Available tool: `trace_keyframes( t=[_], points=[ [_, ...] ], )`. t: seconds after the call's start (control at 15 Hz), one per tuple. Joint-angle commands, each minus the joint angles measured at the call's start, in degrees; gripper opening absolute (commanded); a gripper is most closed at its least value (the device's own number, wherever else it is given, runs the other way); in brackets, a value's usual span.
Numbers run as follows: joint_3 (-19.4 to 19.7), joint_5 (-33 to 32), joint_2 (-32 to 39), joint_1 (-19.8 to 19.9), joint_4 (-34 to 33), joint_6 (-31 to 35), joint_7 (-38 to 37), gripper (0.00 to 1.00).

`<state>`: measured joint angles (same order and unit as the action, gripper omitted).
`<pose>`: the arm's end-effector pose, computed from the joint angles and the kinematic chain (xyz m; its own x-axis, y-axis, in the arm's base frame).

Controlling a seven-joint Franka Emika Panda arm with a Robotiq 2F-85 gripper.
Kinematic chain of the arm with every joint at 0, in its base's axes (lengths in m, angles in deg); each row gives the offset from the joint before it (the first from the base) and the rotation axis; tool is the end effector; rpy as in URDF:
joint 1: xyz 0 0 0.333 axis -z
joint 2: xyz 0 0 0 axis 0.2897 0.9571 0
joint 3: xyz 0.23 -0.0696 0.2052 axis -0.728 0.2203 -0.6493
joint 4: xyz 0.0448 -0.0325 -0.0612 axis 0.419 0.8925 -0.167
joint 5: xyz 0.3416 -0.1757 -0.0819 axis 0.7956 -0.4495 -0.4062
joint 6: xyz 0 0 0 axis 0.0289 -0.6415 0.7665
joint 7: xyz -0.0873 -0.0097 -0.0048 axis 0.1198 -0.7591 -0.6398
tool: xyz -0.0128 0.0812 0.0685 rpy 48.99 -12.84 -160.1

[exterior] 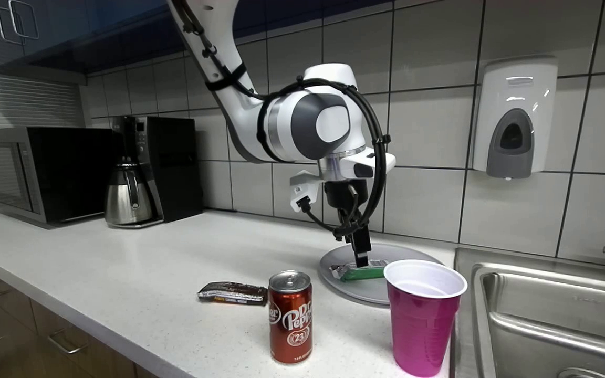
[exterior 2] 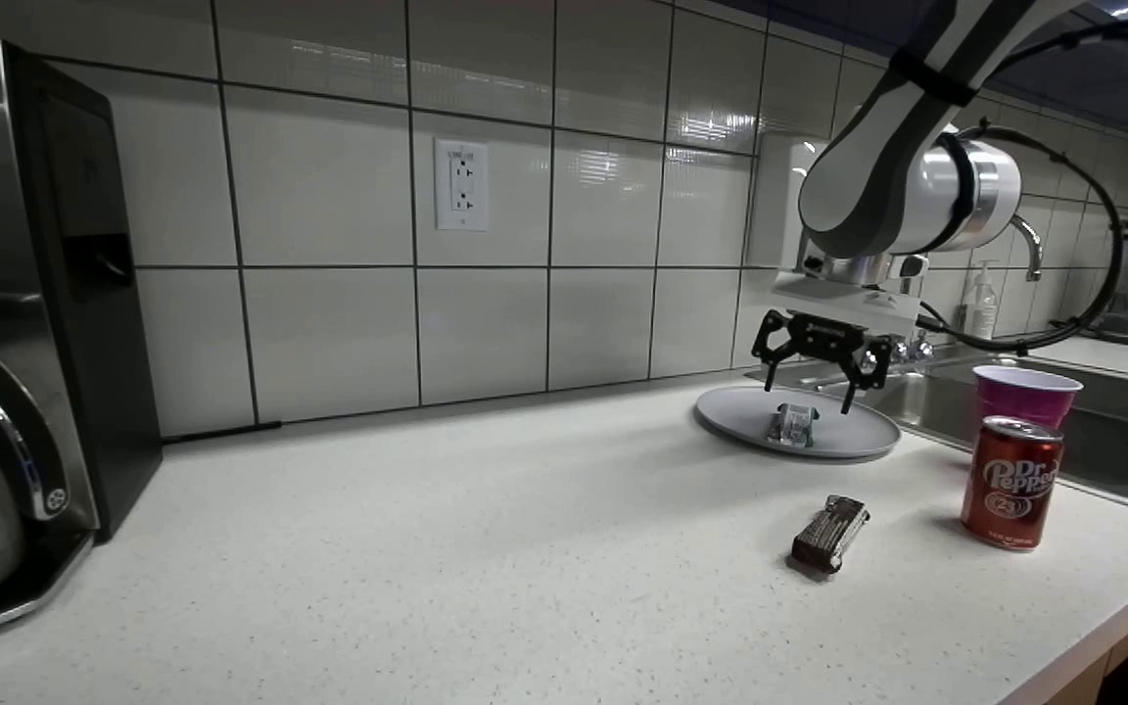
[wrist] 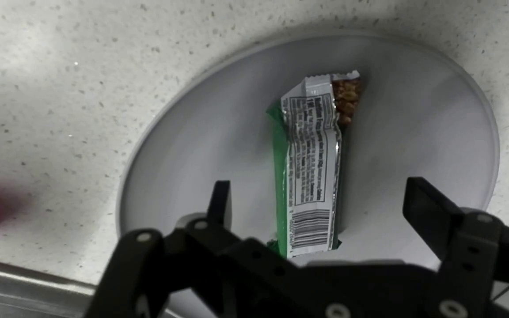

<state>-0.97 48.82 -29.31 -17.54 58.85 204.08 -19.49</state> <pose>0.5768 -0.1122 0.2570 0.5869 -0.7803 0.2159 -0.7764 -0.6181 -0.1230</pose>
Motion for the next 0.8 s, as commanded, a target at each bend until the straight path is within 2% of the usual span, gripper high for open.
trace_keyframes(
  t=[0.0, 0.33, 0.73],
  points=[
    [0.63, -0.87, -1.54, -1.82, 0.4, -0.85, -0.67, 1.0],
    [0.92, -2.03, -2.94, -5.21, 1.08, -1.57, -3.3, 1.0],
    [1.37, -4.64, -5.51, -9.51, 3.28, -2.91, -11.21, 1.0]
  ],
)
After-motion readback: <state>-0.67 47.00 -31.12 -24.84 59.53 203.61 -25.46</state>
